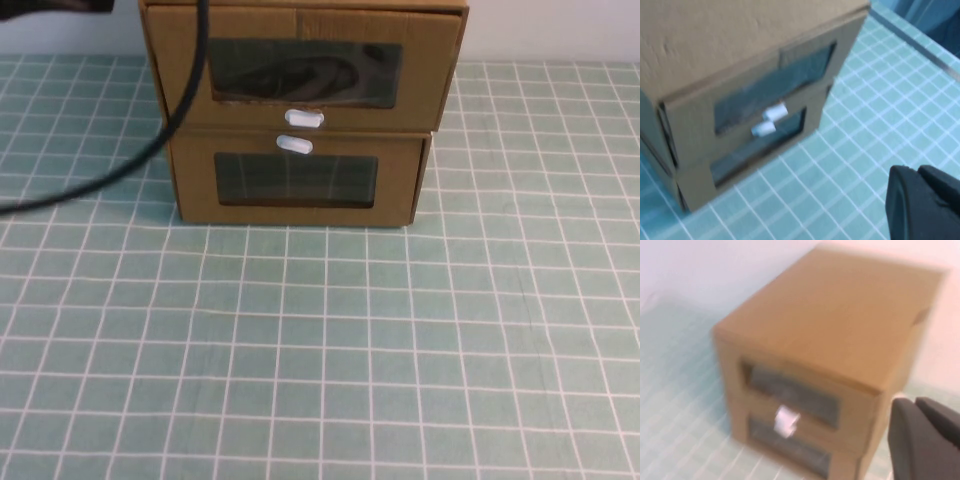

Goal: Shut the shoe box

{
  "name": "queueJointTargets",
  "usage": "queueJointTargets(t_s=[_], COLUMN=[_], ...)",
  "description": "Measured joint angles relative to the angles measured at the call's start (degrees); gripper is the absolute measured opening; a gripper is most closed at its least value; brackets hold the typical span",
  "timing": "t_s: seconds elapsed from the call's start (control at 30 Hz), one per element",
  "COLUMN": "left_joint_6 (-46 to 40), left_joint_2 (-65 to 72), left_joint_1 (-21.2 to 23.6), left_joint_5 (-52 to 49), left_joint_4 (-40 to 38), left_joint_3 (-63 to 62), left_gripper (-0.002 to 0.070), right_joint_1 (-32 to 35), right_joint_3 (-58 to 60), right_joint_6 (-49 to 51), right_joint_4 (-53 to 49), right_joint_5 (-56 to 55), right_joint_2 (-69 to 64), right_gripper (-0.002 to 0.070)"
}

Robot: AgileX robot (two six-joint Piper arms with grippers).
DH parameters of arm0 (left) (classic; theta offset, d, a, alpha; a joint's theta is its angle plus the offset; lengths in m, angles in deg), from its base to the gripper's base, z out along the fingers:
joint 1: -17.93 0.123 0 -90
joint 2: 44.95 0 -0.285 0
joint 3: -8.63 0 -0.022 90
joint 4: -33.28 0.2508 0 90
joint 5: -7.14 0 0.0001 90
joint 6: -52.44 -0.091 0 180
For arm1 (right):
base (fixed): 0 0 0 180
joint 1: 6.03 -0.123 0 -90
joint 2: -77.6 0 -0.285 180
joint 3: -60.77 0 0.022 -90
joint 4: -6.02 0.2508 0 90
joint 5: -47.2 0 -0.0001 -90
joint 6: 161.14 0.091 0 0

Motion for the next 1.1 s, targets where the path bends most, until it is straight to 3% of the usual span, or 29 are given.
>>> queueJointTargets(t_s=[0.23, 0.53, 0.67, 0.93, 1.1], left_joint_6=[2.1, 5.2, 6.0, 6.0, 6.0], left_joint_2=[-16.0, -42.3, -51.5, -57.1, -57.1], left_joint_1=[0.0, 0.0, 0.0, 0.0, 0.0], left_joint_5=[5.7, 18.4, 27.2, 51.8, 57.2], left_joint_4=[0.5, 0.5, 0.5, 2.6, 2.6], left_joint_3=[20.2, 43.9, 52.3, 67.4, 71.2], left_gripper=[-0.0003, -0.0003, -0.0003, -0.0003, -0.0003], right_joint_1=[3.0, 3.0, 3.0, 3.0, 3.0], right_joint_3=[19.2, 47.1, 57.9, 72.9, 73.9], right_joint_6=[4.0, 5.0, 5.0, 5.0, 5.0], right_joint_4=[0.1, 2.0, 3.1, 3.7, 4.1], right_joint_5=[-16.4, -21.4, -29.9, -39.8, -40.3], right_joint_2=[18.3, 36.3, 44.4, 51.4, 51.7], right_gripper=[-0.0014, -0.0014, -0.0014, -0.0014, -0.0014])
